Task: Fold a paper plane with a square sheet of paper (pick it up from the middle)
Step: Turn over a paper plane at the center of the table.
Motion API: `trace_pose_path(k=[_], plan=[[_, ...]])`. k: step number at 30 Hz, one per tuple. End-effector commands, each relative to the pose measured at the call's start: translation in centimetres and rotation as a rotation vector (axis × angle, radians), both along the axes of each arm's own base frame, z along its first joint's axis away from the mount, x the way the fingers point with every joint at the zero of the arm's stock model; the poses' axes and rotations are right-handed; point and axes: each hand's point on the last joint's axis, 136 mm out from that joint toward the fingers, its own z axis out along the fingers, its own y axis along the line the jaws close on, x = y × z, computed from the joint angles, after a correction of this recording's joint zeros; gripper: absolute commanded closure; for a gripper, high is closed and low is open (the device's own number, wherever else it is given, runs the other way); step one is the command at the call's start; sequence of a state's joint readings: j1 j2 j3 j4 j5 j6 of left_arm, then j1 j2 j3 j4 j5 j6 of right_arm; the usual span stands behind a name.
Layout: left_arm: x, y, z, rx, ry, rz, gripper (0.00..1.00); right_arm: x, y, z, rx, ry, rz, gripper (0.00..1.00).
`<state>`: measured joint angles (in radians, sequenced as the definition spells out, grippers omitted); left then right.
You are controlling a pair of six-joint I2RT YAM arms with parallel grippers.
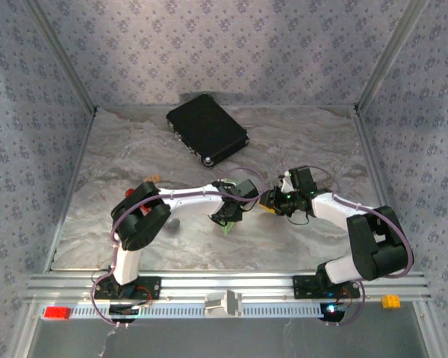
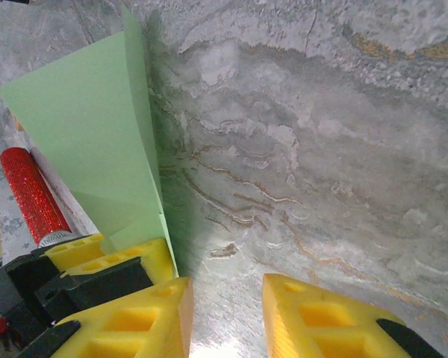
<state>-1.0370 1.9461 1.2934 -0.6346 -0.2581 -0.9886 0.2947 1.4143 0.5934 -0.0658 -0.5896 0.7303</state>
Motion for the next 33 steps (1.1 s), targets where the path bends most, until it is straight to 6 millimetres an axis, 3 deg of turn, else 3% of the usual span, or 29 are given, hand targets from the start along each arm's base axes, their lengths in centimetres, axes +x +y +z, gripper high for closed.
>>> trace_pose_path(k=[1, 14, 17, 20, 24, 27, 30, 31, 33], plan=[[-0.2, -0.4, 1.5, -0.011, -0.006, -0.011, 0.60, 0.0, -0.6, 0.7, -0.024, -0.018, 0.002, 0.68], [-0.1, -0.2, 5.5, -0.081, -0.057, 0.011, 0.53, 0.5, -2.4, 2.0, -0.066, -0.055, -0.031, 0.67], [0.2, 0.3, 7.4, -0.099, -0.114, 0.007, 0.53, 1.0, -3.5, 3.3, -0.120, -0.121, -0.029, 0.65], [1.0, 1.8, 10.1, -0.091, -0.228, -0.005, 0.51, 1.9, -5.7, 5.7, -0.260, -0.238, -0.056, 0.58], [2.8, 7.1, 14.0, 0.019, -0.431, 0.006, 0.41, 3.7, -10.6, 10.0, -0.524, -0.446, -0.186, 0.39], [4.6, 12.0, 15.3, 0.076, -0.533, 0.052, 0.26, 5.0, -14.7, 12.4, -0.712, -0.578, -0.342, 0.26], [6.6, 17.9, 15.6, 0.140, -0.610, 0.114, 0.15, 6.2, -17.2, 12.3, -0.835, -0.694, -0.451, 0.15], [7.1, 20.0, 15.6, 0.165, -0.639, 0.139, 0.13, 6.5, -17.9, 11.7, -0.876, -0.716, -0.468, 0.07], [7.9, 23.9, 15.2, 0.210, -0.678, 0.204, 0.09, 7.3, -18.8, 10.2, -0.945, -0.752, -0.460, 0.04]])
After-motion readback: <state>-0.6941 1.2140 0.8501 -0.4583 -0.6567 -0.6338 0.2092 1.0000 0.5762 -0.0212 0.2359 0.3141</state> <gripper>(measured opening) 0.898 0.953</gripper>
